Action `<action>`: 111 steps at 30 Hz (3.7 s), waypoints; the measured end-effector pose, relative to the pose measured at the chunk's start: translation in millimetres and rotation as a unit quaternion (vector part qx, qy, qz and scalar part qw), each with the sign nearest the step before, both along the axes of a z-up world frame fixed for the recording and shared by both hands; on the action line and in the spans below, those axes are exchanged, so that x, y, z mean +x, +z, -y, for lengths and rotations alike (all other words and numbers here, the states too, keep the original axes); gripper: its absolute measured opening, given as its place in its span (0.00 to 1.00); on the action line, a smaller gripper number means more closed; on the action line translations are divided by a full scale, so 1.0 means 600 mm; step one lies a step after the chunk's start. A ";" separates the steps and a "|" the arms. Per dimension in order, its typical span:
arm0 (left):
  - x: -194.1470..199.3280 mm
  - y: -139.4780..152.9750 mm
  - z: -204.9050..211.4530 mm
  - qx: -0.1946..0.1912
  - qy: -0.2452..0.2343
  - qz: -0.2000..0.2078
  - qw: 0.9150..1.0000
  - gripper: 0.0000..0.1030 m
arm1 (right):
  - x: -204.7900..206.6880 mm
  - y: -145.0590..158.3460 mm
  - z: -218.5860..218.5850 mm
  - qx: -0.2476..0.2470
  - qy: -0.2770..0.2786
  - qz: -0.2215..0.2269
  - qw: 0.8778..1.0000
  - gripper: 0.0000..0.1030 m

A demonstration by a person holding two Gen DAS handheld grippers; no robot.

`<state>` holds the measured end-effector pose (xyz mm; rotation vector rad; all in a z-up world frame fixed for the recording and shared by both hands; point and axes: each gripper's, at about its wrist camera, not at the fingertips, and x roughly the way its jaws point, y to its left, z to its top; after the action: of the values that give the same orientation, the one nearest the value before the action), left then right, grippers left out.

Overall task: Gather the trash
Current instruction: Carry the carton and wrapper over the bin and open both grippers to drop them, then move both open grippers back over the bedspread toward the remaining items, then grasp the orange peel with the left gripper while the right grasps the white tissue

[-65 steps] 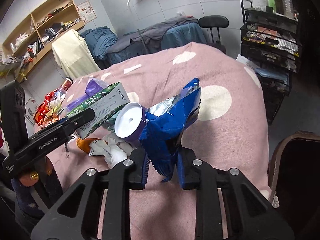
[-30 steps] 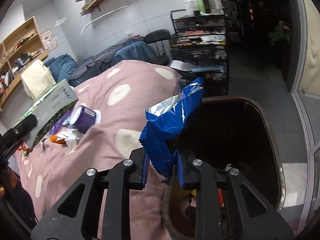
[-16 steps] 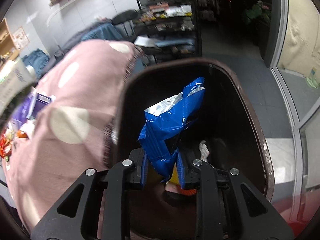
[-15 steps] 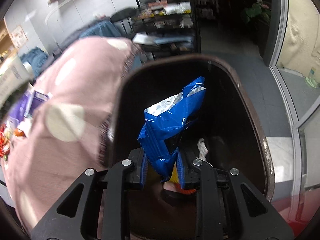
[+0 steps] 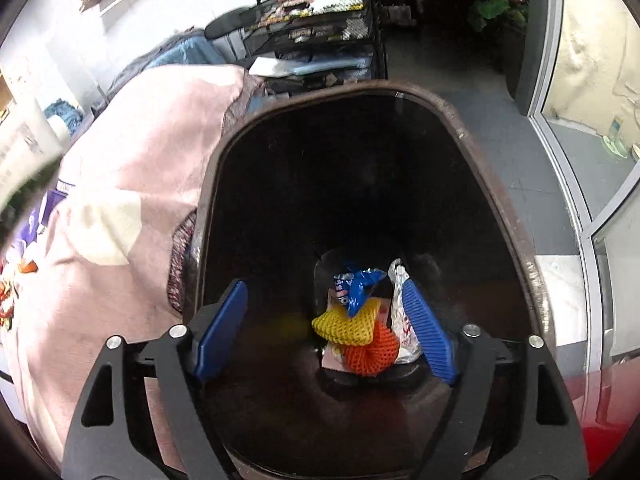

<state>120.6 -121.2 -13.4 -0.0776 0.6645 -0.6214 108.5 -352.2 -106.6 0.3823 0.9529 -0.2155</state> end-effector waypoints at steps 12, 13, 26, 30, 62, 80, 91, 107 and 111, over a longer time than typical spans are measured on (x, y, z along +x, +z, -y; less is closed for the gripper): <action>-0.004 -0.015 0.060 0.012 -0.039 -0.013 0.999 0.47 | -0.020 0.073 0.034 -0.028 -0.059 0.064 0.996 0.86; -0.004 -0.018 0.067 0.014 -0.043 -0.015 0.999 0.47 | -0.025 0.080 0.037 -0.032 -0.064 0.069 0.995 0.87; 0.013 -0.061 0.145 0.044 -0.084 -0.077 0.993 0.47 | -0.080 0.142 0.108 -0.074 -0.165 0.132 0.974 0.90; 0.019 -0.082 0.174 0.063 -0.092 -0.096 0.989 0.47 | -0.085 0.148 0.118 -0.070 -0.171 0.138 0.973 0.91; 0.014 -0.086 0.200 0.083 -0.099 -0.080 0.988 0.88 | -0.097 0.184 0.085 -0.059 -0.118 0.205 0.970 0.95; -0.018 0.006 0.012 0.020 0.011 0.035 0.999 0.95 | -0.069 0.186 -0.009 -0.081 -0.029 0.238 0.968 0.95; 0.013 -0.006 -0.133 0.023 0.109 0.012 0.994 0.95 | 0.000 0.166 -0.130 -0.052 0.097 0.194 0.975 0.95; 0.050 -0.042 -0.315 0.030 0.207 -0.038 0.977 0.94 | 0.125 0.150 -0.337 -0.083 0.288 0.130 0.945 0.95; 0.063 -0.049 -0.332 0.047 0.210 -0.045 0.976 0.94 | 0.161 0.140 -0.386 -0.069 0.343 0.101 0.931 0.93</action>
<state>158.5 77.9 -43.0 -0.1552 0.7372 -0.1793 205.1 -120.8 -22.7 -0.0732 0.8111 0.3889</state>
